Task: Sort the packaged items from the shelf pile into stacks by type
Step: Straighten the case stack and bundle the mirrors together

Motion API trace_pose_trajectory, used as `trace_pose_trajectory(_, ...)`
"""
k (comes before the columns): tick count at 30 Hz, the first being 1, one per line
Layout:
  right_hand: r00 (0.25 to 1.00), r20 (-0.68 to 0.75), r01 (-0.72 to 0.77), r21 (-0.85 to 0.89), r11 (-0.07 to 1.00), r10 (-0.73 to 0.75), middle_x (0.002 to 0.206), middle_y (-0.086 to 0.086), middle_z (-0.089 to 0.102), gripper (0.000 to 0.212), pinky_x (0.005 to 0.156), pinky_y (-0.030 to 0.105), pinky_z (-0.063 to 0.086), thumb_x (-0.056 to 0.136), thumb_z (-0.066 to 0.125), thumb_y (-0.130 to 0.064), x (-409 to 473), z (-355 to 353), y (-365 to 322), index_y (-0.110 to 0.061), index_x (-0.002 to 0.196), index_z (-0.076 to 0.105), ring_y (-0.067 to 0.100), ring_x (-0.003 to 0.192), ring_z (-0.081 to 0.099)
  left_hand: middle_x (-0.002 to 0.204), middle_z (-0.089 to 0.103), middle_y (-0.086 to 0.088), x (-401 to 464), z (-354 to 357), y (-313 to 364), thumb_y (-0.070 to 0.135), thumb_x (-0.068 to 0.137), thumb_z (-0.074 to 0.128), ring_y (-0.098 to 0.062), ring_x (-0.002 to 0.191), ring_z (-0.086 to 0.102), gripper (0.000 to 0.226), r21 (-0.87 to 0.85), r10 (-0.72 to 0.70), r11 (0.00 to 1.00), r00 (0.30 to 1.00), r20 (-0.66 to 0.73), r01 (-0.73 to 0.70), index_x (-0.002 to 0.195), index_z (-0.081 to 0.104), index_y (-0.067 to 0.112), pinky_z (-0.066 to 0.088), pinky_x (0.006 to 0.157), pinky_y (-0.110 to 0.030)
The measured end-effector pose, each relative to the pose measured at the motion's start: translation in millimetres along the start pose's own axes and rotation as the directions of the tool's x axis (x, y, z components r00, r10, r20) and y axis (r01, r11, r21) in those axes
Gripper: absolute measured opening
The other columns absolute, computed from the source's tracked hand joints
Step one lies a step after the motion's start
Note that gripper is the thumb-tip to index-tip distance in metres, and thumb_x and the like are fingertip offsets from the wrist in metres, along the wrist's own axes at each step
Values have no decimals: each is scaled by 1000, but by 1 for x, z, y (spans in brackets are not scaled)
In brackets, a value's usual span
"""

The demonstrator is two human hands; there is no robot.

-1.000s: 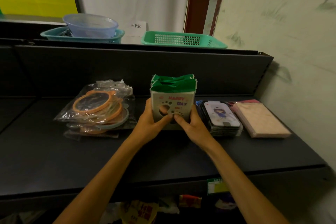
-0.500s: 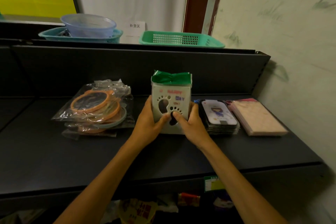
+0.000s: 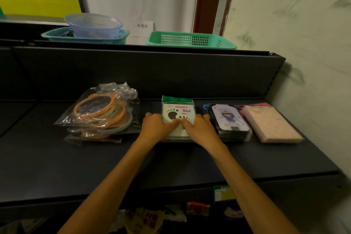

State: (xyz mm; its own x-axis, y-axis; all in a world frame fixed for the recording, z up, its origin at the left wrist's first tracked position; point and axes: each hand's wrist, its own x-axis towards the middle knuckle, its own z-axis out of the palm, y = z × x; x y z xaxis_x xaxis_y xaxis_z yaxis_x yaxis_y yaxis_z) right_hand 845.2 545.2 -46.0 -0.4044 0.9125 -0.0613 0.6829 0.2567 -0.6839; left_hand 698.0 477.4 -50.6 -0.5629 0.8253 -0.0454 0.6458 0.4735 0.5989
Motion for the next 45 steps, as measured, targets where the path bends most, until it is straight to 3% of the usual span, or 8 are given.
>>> trace_pose_trajectory(9,915,-66,348,-369,862,-398,147,2,31,61,107,40,25,89,44,-55,-9,-16,-13,-18,138,40,21,132,28,130,53,-8,-36,-43,-4,52,82,57,-27,119,43,67,211,425,899,884,-196,-385,138,41,17,37,95,-39)
trace_pose_trajectory(15,886,34,443,-349,826,-462,150,-1,32,62,113,37,16,91,48,-50,-24,-4,-47,-21,143,33,17,138,25,144,40,-6,-50,-93,-35,53,85,53,-27,135,28,66,416,425,851,886,-186,-321,141,37,21,21,111,-45)
trace_pose_trajectory(27,867,-62,443,-363,820,-495,142,0,44,55,110,36,21,89,51,-49,-22,74,-139,-24,137,42,18,132,35,134,49,-4,-24,-190,-141,67,78,41,-25,124,38,71,465,436,841,856,-278,-277,134,43,24,32,98,-43)
trace_pose_trajectory(31,941,-115,300,-148,942,-318,133,0,51,62,91,35,39,82,45,-64,-17,89,-149,-28,132,44,20,120,47,120,55,-4,-3,-194,-167,79,71,43,-18,102,51,81,186,300,946,933,-199,-264,128,49,21,45,80,-36)
trace_pose_trajectory(33,994,-59,92,41,995,-90,137,4,49,92,88,37,42,67,36,-84,-15,92,-156,-25,136,40,24,121,49,106,57,-1,8,-193,-170,81,63,45,-6,77,48,87,-97,120,988,992,-41,-123,124,50,19,38,60,-24)
trace_pose_trajectory(36,979,132,-179,209,961,154,141,11,46,126,96,39,39,44,38,-98,-13,96,-168,-16,139,42,28,123,47,113,56,-7,23,-187,-171,79,52,55,-12,79,52,95,-216,-56,970,969,239,110,125,50,19,38,60,-27)
trace_pose_trajectory(41,953,298,-173,387,906,54,114,4,62,75,68,27,44,59,65,-76,-19,114,-178,-22,111,56,14,93,59,108,47,5,25,-169,-162,83,25,66,-9,84,50,118,-461,36,883,966,258,90,128,38,30,41,64,-27)
trace_pose_trajectory(45,961,251,-36,533,845,-117,115,-4,57,68,71,25,49,76,68,-50,-24,118,-167,-25,134,42,11,100,58,108,41,10,24,-154,-161,63,47,79,-12,93,48,96,-582,95,812,975,199,40,125,27,39,46,67,-30)
